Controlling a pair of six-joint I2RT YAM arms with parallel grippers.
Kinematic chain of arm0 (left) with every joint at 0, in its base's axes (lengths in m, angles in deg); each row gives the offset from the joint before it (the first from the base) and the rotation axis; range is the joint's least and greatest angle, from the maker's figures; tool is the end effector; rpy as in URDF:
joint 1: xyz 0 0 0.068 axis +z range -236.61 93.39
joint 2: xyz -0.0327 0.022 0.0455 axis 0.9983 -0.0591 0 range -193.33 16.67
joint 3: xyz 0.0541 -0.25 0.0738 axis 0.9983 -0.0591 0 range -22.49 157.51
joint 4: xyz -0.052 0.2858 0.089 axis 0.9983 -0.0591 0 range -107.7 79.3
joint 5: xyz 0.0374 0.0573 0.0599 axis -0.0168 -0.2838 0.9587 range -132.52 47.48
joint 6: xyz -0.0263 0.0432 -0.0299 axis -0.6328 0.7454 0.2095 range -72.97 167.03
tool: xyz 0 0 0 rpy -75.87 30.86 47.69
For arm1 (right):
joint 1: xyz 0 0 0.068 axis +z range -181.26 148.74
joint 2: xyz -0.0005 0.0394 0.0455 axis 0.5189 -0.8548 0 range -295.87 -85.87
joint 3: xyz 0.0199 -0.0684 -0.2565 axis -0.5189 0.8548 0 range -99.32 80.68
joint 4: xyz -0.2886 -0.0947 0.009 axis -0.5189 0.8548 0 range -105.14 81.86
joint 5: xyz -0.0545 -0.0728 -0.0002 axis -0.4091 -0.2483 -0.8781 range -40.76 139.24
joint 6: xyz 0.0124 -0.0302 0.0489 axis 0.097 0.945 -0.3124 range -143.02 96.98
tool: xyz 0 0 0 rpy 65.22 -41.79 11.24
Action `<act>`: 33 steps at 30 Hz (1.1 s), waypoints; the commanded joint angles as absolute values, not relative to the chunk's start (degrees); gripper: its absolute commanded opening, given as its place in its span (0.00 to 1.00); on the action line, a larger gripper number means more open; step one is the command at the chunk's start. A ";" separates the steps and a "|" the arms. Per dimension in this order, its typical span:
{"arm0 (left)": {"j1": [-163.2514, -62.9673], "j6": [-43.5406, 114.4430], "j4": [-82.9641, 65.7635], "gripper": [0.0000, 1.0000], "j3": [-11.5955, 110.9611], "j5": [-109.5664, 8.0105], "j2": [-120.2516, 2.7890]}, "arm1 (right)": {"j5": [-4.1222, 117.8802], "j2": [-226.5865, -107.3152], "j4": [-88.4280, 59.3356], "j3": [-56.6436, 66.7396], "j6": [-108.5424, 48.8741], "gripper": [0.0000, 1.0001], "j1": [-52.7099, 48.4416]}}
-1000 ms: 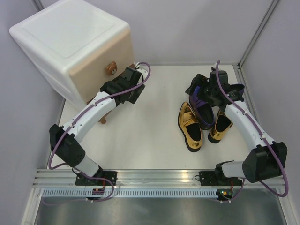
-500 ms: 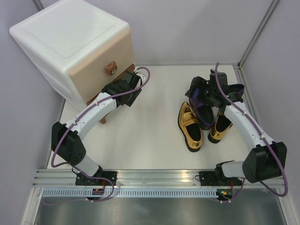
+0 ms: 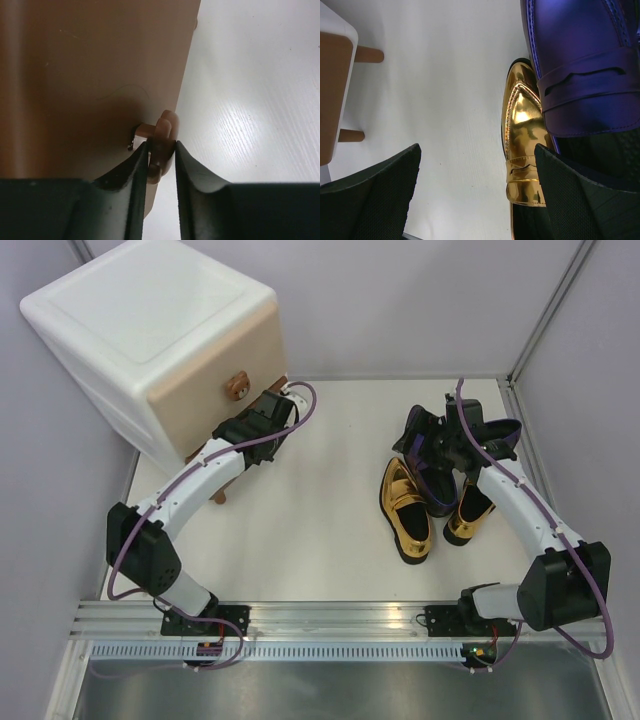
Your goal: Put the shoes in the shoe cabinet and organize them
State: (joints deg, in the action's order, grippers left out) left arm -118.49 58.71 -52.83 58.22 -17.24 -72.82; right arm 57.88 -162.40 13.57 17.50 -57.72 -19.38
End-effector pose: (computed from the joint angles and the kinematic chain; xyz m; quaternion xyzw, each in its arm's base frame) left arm 0.3359 -0.1875 0.2984 0.2732 0.8811 0.1457 0.3575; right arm 0.3335 0.0767 0.2773 0.1503 0.8992 0.2234 0.3448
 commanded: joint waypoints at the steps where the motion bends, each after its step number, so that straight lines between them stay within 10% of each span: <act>1: -118.60 60.30 -53.59 0.29 57.58 -19.66 -71.66 | 58.55 -160.66 12.28 17.40 -57.30 0.98 -19.57; 7: -118.69 60.39 -55.35 0.03 59.86 -23.61 -70.78 | 58.20 -160.40 12.19 17.14 -57.30 0.98 -19.57; 30: -130.37 47.73 -66.16 0.02 67.42 -34.61 -71.39 | 56.27 -159.96 13.86 16.78 -56.24 0.98 -19.66; 33: -131.52 44.22 -66.51 0.21 68.56 -34.87 -71.48 | 55.83 -159.52 13.95 16.70 -56.33 0.98 -19.75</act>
State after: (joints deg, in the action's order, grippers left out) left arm -130.40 49.31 -66.08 64.71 -33.61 -72.10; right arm 57.23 -161.77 13.76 17.55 -57.17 -19.40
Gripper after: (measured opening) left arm 0.211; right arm 0.976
